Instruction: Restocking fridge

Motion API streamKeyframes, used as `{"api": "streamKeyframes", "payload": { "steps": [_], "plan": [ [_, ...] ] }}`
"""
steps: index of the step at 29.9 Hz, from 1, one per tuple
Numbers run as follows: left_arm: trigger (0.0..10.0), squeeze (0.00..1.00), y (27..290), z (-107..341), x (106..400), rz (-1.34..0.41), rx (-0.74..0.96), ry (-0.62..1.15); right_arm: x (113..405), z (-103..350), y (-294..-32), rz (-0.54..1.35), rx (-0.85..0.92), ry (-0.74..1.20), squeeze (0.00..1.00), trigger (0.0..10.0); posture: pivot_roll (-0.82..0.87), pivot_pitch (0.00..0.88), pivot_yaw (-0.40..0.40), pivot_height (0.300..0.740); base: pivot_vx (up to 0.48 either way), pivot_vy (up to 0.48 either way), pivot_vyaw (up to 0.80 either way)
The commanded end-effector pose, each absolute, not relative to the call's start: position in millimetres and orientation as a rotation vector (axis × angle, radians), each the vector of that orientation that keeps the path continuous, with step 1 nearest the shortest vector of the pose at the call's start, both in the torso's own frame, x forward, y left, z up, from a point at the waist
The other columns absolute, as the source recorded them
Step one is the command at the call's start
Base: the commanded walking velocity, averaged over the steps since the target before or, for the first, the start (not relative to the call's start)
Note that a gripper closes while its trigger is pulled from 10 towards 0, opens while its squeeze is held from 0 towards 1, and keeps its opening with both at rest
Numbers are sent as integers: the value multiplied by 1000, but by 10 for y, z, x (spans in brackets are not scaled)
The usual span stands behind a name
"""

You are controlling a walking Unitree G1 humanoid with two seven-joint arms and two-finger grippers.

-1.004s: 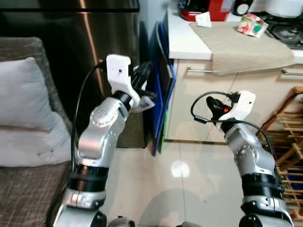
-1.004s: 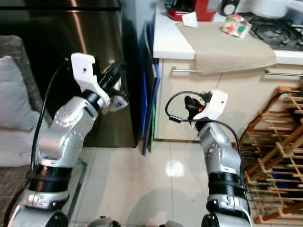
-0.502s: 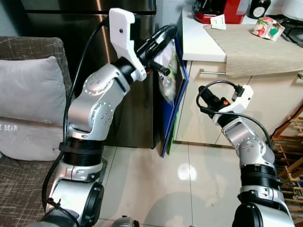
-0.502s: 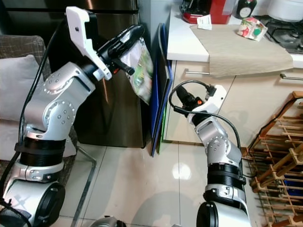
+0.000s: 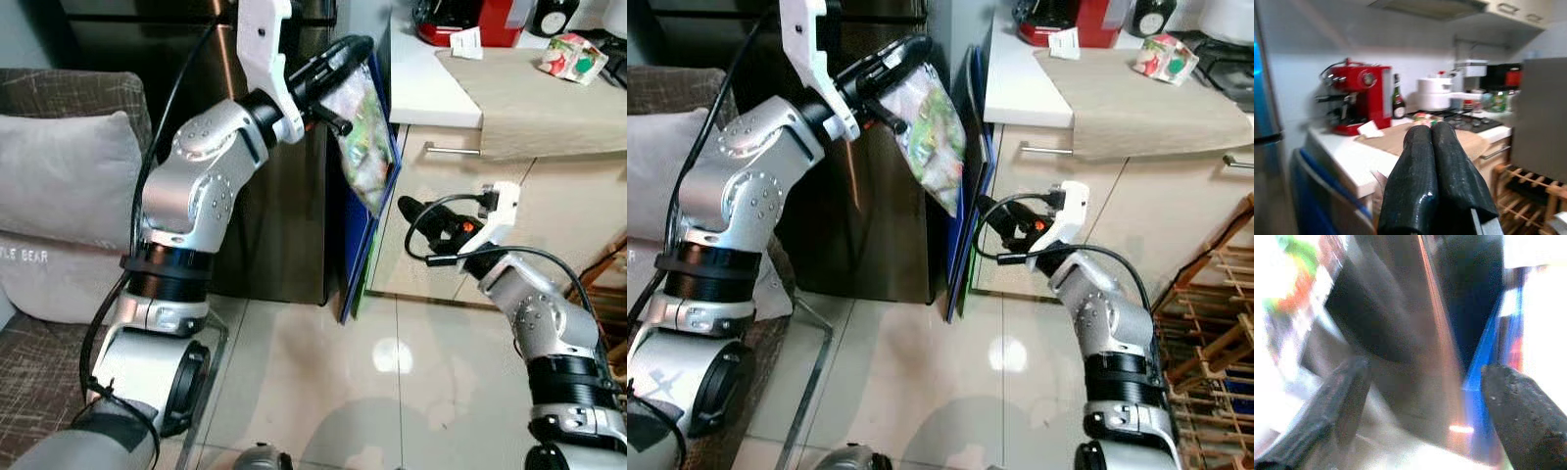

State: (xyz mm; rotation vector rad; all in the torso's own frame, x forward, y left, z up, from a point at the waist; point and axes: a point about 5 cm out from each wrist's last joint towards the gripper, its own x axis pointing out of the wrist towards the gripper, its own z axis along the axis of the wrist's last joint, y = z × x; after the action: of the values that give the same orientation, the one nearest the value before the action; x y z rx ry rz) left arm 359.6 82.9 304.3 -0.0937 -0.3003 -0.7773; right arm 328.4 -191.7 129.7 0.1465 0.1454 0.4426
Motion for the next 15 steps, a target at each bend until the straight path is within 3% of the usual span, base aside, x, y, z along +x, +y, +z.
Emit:
{"api": "streamKeyframes", "payload": {
  "steps": [1, 5, 9, 15],
  "plan": [
    [10000, 0, 885, 3171, 3612, -747, -81, -340, 3262, 1199, -1892, 409, -171, 129, 1000, 10000, -31, 0, 60, 736, 0, 0, 0],
    [10000, 0, 869, 3166, 3606, -754, -72, -343, 3245, 1205, -1857, 406, -333, 75, 1000, 10000, -32, 0, 61, 736, 0, 0, 0],
    [10000, 0, 864, 3114, 3641, -739, -45, -320, 3237, 1307, -1818, 379, -688, -68, 1000, 10000, -36, 0, 62, 736, 0, 0, 0],
    [10000, 0, 897, 3099, 3722, -673, -53, -290, 3236, 1354, -1781, 345, -714, -182, 1000, 10000, -36, 0, 61, 736, 0, 0, 0]
  ]
}}
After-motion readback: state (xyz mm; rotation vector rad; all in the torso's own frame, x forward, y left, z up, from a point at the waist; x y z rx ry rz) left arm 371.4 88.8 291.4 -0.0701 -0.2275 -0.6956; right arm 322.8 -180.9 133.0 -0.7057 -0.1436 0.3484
